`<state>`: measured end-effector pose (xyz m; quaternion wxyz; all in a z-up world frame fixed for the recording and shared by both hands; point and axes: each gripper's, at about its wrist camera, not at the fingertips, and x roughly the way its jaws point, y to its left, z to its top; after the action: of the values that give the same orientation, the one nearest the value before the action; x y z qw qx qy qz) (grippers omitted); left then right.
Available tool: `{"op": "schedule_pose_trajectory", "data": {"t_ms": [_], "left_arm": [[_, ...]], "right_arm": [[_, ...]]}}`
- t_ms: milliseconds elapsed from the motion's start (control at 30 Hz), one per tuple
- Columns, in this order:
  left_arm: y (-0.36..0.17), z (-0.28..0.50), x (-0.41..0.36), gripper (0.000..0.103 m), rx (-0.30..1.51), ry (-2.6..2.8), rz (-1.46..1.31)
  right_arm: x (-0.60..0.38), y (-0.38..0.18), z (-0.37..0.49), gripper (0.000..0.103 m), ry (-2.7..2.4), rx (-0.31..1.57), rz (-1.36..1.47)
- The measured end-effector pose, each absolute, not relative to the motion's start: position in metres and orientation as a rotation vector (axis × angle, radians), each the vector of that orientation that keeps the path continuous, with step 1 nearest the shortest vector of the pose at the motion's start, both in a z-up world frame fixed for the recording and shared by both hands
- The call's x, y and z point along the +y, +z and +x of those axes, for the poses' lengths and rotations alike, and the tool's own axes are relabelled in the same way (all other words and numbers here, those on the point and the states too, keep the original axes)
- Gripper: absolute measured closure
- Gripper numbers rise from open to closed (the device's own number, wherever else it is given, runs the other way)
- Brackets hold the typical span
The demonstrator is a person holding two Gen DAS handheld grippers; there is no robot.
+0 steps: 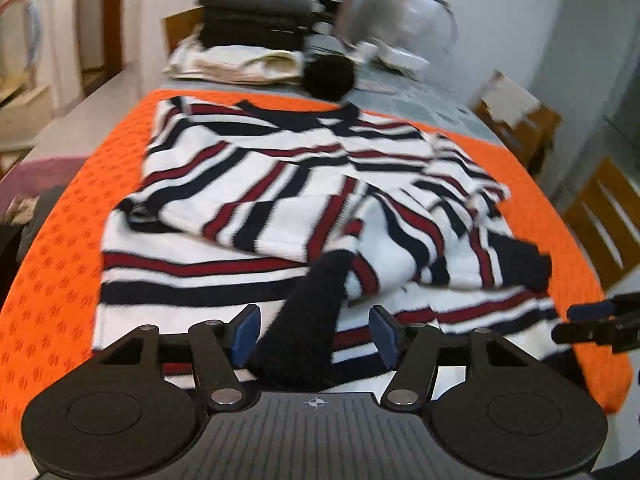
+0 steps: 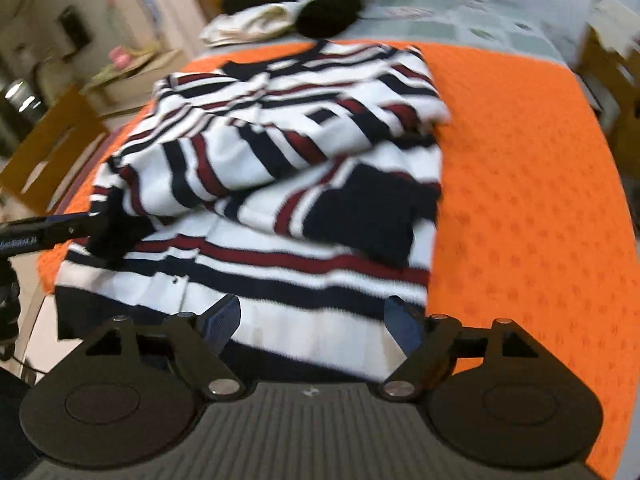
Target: Fold clothes
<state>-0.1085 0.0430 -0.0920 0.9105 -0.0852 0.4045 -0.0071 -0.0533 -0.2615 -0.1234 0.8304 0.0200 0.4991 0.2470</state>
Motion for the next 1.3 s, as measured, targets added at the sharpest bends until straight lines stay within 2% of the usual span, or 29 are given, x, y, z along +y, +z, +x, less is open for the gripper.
{"op": "schedule_pose_trajectory", "data": {"t_ms": [100, 133, 167, 200, 233, 500, 600, 733, 900, 1000, 1067, 1167, 1267, 1300], "left_arm": [[-0.102, -0.102, 0.031, 0.038, 0.809, -0.040, -0.053], [-0.102, -0.100, 0.032, 0.051, 0.799, -0.040, -0.031], [-0.102, -0.098, 0.032, 0.079, 0.789, -0.039, -0.011], [-0.096, -0.095, 0.041, 0.090, 0.780, -0.039, -0.036], [-0.089, -0.092, 0.050, 0.091, 0.771, -0.038, -0.061], [-0.037, -0.069, 0.121, 0.092, 0.696, -0.031, -0.260], [-0.040, -0.053, 0.148, 0.092, 0.774, -0.009, -0.331], [-0.071, -0.040, 0.177, 0.091, 0.937, 0.019, -0.442], [-0.094, -0.048, 0.196, 0.091, 0.975, 0.063, -0.564], [-0.101, -0.053, 0.203, 0.087, 0.994, 0.058, -0.623], [-0.105, -0.058, 0.205, 0.072, 1.001, 0.057, -0.647], [-0.115, -0.066, 0.205, 0.062, 1.001, 0.073, -0.673], [-0.121, -0.073, 0.203, 0.066, 0.985, 0.093, -0.679], [-0.120, -0.074, 0.202, 0.073, 0.969, 0.100, -0.670]], "right_arm": [[-0.259, -0.127, -0.067, 0.018, 0.457, 1.054, 0.072], [-0.257, -0.128, -0.070, 0.018, 0.442, 1.048, 0.074], [-0.255, -0.128, -0.073, 0.018, 0.429, 1.042, 0.076], [-0.253, -0.129, -0.075, 0.018, 0.420, 1.041, 0.074], [-0.251, -0.128, -0.077, 0.018, 0.412, 1.036, 0.072], [-0.247, -0.117, -0.076, 0.018, 0.361, 0.977, 0.061], [-0.246, -0.113, -0.068, 0.018, 0.355, 0.953, 0.045], [-0.243, -0.108, -0.054, 0.018, 0.355, 0.908, 0.000], [-0.241, -0.101, -0.027, 0.018, 0.360, 0.853, -0.074], [-0.242, -0.098, -0.011, 0.018, 0.368, 0.839, -0.092], [-0.240, -0.098, -0.004, 0.018, 0.381, 0.843, -0.099], [-0.238, -0.101, 0.001, 0.018, 0.394, 0.857, -0.105], [-0.235, -0.106, 0.002, 0.018, 0.402, 0.878, -0.098], [-0.234, -0.109, 0.001, 0.018, 0.405, 0.886, -0.095]]}}
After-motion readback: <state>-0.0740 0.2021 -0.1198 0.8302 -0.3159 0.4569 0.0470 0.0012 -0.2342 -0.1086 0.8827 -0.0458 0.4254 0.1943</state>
